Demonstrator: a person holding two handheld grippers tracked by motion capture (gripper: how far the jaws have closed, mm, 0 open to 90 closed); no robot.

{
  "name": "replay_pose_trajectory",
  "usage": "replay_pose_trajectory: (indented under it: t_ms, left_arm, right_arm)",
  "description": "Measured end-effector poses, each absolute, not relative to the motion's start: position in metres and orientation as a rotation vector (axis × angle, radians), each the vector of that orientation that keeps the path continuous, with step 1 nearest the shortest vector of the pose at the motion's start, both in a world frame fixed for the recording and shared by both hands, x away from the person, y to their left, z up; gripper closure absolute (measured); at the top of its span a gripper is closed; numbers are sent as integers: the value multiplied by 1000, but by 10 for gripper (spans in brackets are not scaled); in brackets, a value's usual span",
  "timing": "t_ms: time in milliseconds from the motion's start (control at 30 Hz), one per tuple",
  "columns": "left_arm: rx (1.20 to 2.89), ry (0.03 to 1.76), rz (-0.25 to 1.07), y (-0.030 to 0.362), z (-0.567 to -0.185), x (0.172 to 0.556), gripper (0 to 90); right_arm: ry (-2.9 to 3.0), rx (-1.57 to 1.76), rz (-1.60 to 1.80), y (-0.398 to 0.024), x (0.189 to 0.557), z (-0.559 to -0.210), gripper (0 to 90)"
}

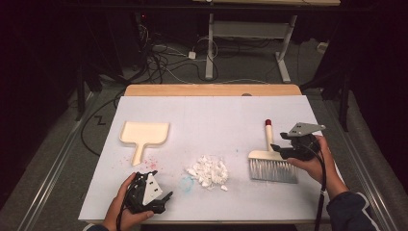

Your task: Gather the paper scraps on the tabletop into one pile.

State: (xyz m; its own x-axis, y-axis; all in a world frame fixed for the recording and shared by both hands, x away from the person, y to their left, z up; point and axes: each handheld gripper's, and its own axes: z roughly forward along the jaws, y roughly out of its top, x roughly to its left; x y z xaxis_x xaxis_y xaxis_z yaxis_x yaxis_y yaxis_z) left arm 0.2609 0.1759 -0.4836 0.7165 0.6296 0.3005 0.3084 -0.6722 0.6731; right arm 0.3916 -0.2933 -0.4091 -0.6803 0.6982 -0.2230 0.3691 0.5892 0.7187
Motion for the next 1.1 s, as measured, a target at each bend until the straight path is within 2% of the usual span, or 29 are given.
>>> replay_pose_trajectory:
  t_ms: [467, 633, 1100]
  left_arm:
    - [2314, 710, 699, 176, -483, 261, 165]
    - [2313, 710, 701, 176, -483, 262, 165]
    - [2296, 728, 720, 178, -481, 265, 165]
  right_arm:
    - [2069, 858, 1009, -285, 360, -393, 274]
    - [2005, 817, 1051, -280, 341, -389, 249]
    - [1974, 806, 1093, -300, 299, -413, 165]
